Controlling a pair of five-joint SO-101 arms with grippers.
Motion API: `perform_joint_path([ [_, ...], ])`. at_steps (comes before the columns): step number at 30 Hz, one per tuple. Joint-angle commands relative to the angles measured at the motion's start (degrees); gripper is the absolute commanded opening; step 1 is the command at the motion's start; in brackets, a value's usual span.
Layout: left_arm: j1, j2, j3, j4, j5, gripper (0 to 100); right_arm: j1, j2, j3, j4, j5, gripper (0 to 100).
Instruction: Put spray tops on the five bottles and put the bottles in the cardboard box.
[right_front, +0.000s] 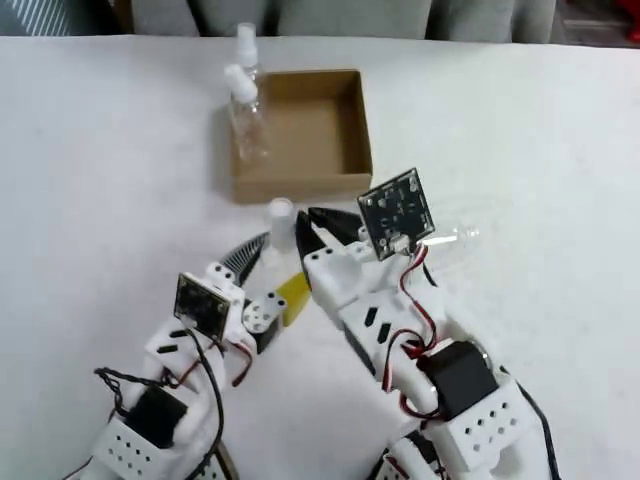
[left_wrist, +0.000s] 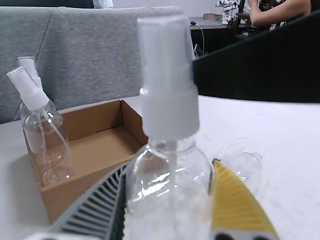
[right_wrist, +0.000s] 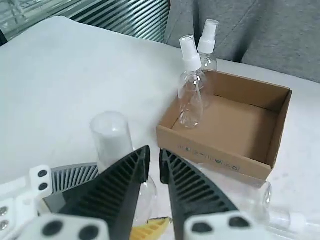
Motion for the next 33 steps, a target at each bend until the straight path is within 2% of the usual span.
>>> perform_joint_path([
  [1, 0.4, -0.9, -0.2, 0.1, -0.6, 2, 3.4, -0.5, -0.3, 0.3, 0.4, 1.6],
  [8, 0.4, -0.9, -0.2, 0.1, -0.6, 2, 14.5, -0.5, 1.8, 3.2, 0.8, 1.6],
  [14, -3.4, -0.9, -0.2, -3.3, -0.2, 2, 24.0, -0.5, 14.2, 1.0, 0.8, 1.9],
  [26, -14.8, -0.7, -0.4, -22.4, -0.1, 2, 25.2, -0.5, 40.3, -27.1, 0.6, 2.1],
  [33, -15.8, -0.6, -6.3, -23.9, -0.1, 2, 25.2, -0.5, 41.9, -29.8, 0.4, 2.1],
])
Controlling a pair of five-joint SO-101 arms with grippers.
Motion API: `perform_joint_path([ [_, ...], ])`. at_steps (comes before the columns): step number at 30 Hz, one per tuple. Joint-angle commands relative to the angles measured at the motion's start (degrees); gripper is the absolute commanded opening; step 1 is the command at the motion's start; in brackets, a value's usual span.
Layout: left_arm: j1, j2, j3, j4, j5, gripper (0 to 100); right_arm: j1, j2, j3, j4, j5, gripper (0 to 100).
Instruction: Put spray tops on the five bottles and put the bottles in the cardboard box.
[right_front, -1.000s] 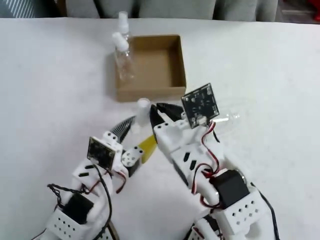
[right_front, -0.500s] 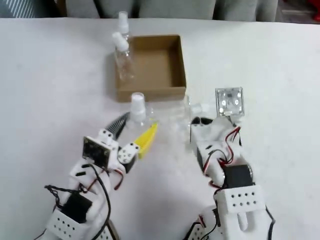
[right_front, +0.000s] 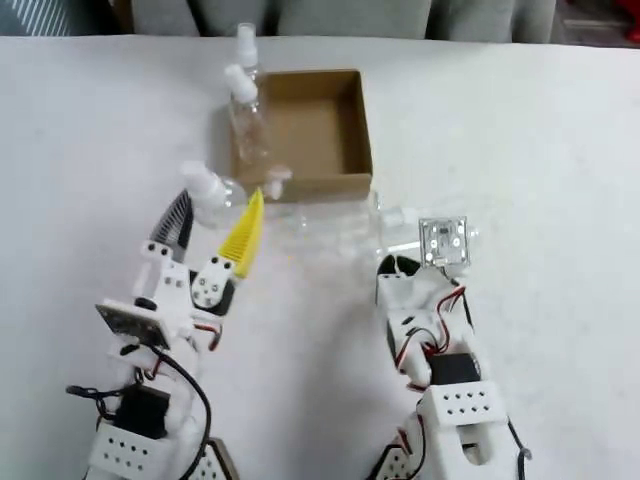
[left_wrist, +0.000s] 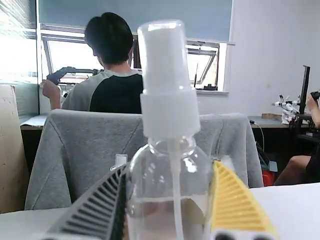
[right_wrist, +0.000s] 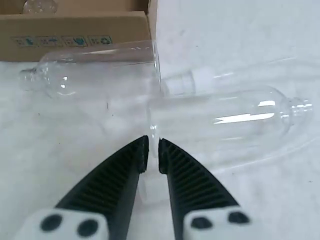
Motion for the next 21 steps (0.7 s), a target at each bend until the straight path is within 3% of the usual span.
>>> perform_joint_path([
  [1, -0.8, -0.5, -6.9, -1.8, 0.2, 2, 0.6, -0.5, -0.3, -1.5, 0.3, 2.1],
  [5, -0.8, 6.5, -13.5, -2.0, 0.2, 2, 0.6, -0.5, -0.2, -1.4, 0.3, 2.1],
  [13, -0.8, 38.4, -32.5, -3.2, 0.1, 2, 0.6, -0.5, 0.7, -1.8, 0.6, 2.1],
  [21, -3.8, 64.1, -34.1, -25.8, 0.2, 2, 0.6, -0.5, 0.7, -1.8, 0.6, 2.1],
])
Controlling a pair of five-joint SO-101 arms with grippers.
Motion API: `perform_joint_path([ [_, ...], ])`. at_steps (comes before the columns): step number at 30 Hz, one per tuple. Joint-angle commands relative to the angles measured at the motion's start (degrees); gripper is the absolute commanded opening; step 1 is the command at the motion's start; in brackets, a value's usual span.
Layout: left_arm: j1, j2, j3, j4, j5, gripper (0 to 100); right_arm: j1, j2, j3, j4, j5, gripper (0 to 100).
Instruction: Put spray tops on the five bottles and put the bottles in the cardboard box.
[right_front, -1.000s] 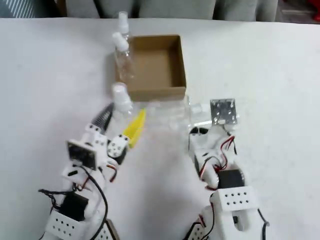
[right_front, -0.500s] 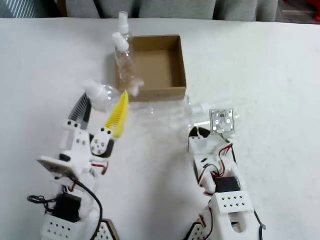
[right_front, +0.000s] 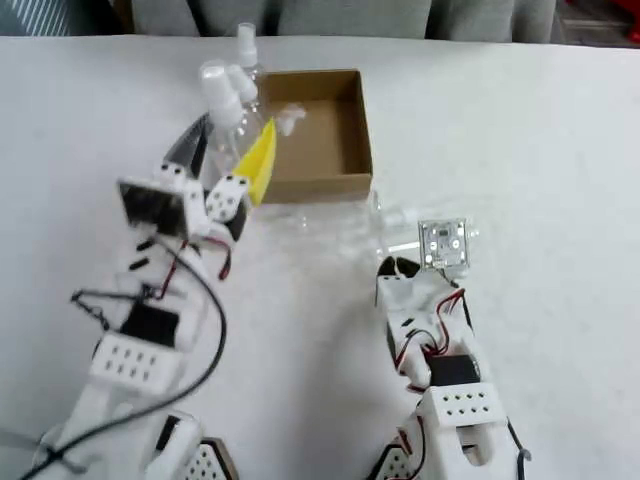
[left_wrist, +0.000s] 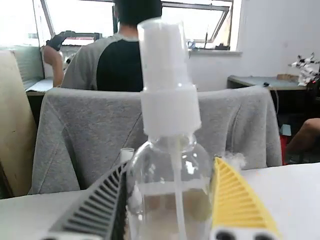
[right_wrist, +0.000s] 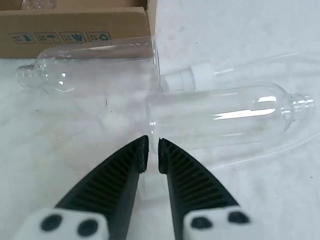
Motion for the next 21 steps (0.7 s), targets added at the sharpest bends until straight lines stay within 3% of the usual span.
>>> perform_joint_path([
  [1, -2.9, 14.4, -4.3, -15.1, 0.2, 2, 0.6, -0.5, -0.4, -1.2, 0.6, 2.1],
  [11, -3.6, 41.4, -6.3, -41.0, 0.2, 2, 0.2, -0.5, -0.4, -1.2, 0.6, 2.1],
  [21, -6.3, 62.4, -20.8, -47.7, 0.2, 2, 0.0, -0.5, -0.4, -1.2, 0.6, 2.1],
])
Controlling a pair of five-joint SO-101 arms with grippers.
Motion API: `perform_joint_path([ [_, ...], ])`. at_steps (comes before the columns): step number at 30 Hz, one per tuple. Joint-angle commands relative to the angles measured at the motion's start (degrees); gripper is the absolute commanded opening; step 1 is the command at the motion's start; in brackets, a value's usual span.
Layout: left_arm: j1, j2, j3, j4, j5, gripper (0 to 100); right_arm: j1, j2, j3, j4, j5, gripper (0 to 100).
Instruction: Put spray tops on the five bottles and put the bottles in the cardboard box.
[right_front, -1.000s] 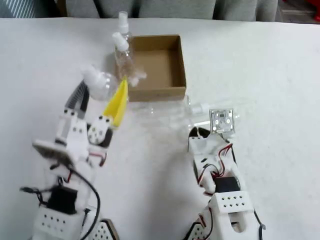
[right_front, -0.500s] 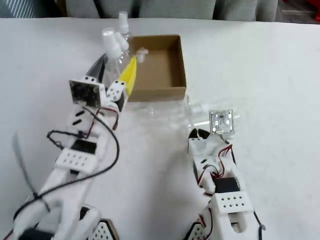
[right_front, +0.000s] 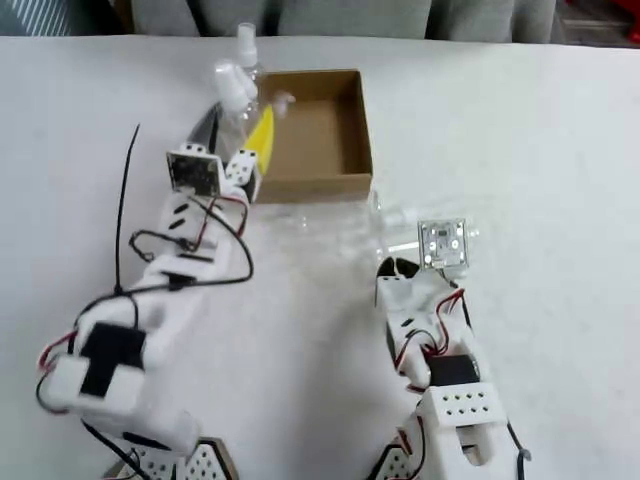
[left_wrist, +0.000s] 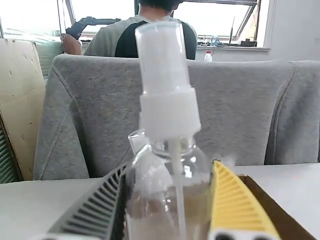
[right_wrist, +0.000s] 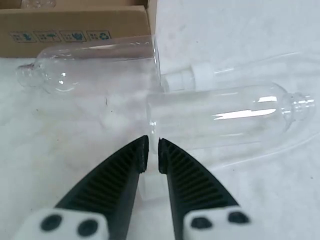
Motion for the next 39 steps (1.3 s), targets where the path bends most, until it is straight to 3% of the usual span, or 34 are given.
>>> perform_joint_path([
  [1, -1.2, 5.1, -7.6, -2.7, 0.2, 2, 0.0, -0.5, -0.4, -1.2, 0.6, 2.1],
  [10, -1.3, 15.1, -15.6, -2.8, 0.2, 2, 0.0, -0.5, -0.4, -1.2, 0.6, 2.1],
  [18, -0.8, 23.0, -19.1, -7.8, 0.1, 2, 0.0, -0.5, -0.4, -1.2, 0.6, 2.1],
  [39, -1.3, 24.2, -16.8, -3.5, -0.2, 2, 0.5, -0.5, -0.3, -1.2, 0.7, 2.1],
])
